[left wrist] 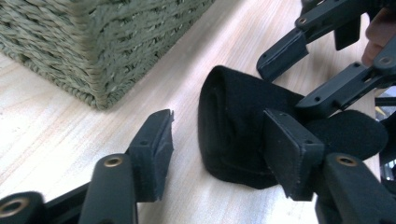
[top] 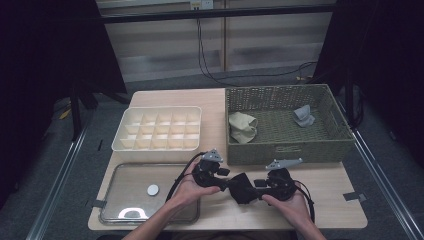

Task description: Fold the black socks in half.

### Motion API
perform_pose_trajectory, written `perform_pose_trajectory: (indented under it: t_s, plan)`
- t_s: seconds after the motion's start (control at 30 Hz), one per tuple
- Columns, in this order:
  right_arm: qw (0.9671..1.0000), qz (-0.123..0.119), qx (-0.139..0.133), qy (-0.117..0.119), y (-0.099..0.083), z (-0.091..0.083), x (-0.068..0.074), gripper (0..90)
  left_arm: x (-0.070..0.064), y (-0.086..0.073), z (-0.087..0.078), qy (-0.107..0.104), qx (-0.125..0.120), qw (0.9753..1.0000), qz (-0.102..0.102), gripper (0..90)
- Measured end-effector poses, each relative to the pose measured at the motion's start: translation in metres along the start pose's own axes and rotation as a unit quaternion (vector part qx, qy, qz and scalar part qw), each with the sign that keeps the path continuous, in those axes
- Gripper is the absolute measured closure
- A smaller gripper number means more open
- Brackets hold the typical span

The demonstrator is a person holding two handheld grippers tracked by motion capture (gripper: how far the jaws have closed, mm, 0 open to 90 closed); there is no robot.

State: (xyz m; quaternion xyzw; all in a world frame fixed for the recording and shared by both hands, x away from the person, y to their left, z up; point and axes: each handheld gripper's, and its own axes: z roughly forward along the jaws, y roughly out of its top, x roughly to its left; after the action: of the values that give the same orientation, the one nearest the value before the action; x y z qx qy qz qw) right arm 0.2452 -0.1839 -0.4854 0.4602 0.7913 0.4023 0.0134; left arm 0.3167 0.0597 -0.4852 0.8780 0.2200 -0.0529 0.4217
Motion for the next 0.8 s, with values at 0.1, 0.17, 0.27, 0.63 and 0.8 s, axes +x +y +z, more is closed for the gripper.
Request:
perform_pose_trajectory:
  t_s: [0.1, 0.17, 0.27, 0.63, 0.8]
  plan:
    - [0.9999, 0.006, 0.01, 0.009, -0.003, 0.004, 0.001, 51.1, -0.001, 0.0, 0.0, -0.001, 0.007, 1.0, 0.003, 41.7]
    - [0.9999, 0.005, 0.008, 0.006, -0.004, 0.003, 0.001, 50.4, -0.001, 0.0, 0.0, -0.001, 0.006, 1.0, 0.002, 40.9]
    - [0.9997, 0.018, 0.004, 0.014, -0.004, -0.002, 0.0, 48.5, -0.002, -0.001, 0.001, 0.003, 0.011, 0.9999, 0.006, 40.9]
    - [0.9992, 0.012, 0.027, 0.027, -0.011, 0.003, 0.002, 59.1, -0.001, 0.003, -0.002, -0.022, 0.005, 0.9997, -0.008, 35.4]
    - [0.9994, 0.009, 0.024, 0.026, -0.011, 0.008, 0.006, 61.5, -0.002, 0.001, 0.002, -0.034, 0.011, 0.9993, -0.011, 32.5]
